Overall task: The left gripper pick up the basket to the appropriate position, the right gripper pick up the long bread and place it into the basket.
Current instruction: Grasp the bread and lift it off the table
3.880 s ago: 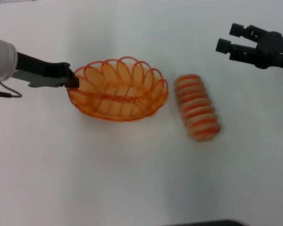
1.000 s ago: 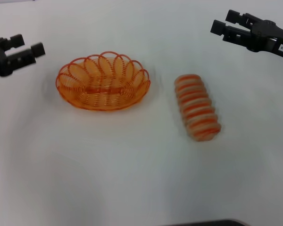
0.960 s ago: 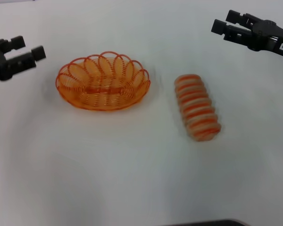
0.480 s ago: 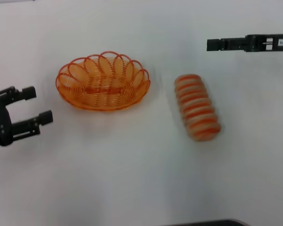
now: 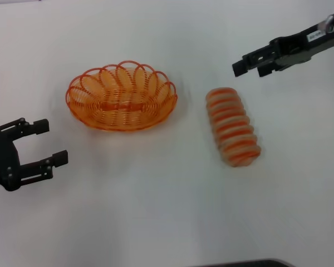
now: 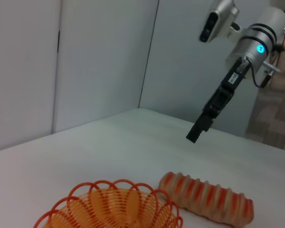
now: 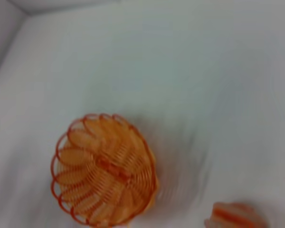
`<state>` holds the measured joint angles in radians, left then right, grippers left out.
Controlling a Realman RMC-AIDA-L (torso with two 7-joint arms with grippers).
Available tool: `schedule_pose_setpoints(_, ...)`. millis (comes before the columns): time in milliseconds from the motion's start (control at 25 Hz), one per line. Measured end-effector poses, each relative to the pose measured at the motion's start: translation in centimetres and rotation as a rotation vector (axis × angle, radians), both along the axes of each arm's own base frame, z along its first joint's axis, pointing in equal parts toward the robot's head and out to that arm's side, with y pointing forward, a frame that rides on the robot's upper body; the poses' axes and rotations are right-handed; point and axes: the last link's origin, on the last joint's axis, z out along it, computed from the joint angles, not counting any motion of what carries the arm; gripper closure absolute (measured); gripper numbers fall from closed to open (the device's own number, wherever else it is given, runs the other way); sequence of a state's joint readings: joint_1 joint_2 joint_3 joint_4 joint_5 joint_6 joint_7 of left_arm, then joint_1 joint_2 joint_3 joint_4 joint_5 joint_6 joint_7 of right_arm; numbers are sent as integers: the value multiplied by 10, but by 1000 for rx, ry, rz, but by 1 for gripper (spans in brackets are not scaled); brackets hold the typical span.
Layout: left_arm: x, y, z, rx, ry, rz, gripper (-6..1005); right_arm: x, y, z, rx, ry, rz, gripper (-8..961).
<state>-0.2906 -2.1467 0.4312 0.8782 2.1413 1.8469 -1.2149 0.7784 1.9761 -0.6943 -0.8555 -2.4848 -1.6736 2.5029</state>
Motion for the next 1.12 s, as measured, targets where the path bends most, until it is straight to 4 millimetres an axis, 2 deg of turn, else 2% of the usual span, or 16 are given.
schedule_pose_setpoints(160, 0, 0, -1, 3, 11, -15, 206, -15, 4, -8, -77, -103, -33, 8)
schedule_pose_setpoints(440, -3, -4, -4, 11, 20, -30, 207, -27, 1, -13, -180, -285, -83, 8)
schedule_pose_setpoints(600, -4, -6, -6, 15, 22, -37, 208, -36, 1, -17, -209, -324, -69, 8)
schedule_pose_setpoints(840, -5, -6, -10, 20, 21, -36, 210, -46, 3, -35, -228, -397, -60, 8)
schedule_pose_setpoints(1120, -4, -6, -12, 23, 22, -40, 211, -47, 2, -55, -243, -479, -71, 8)
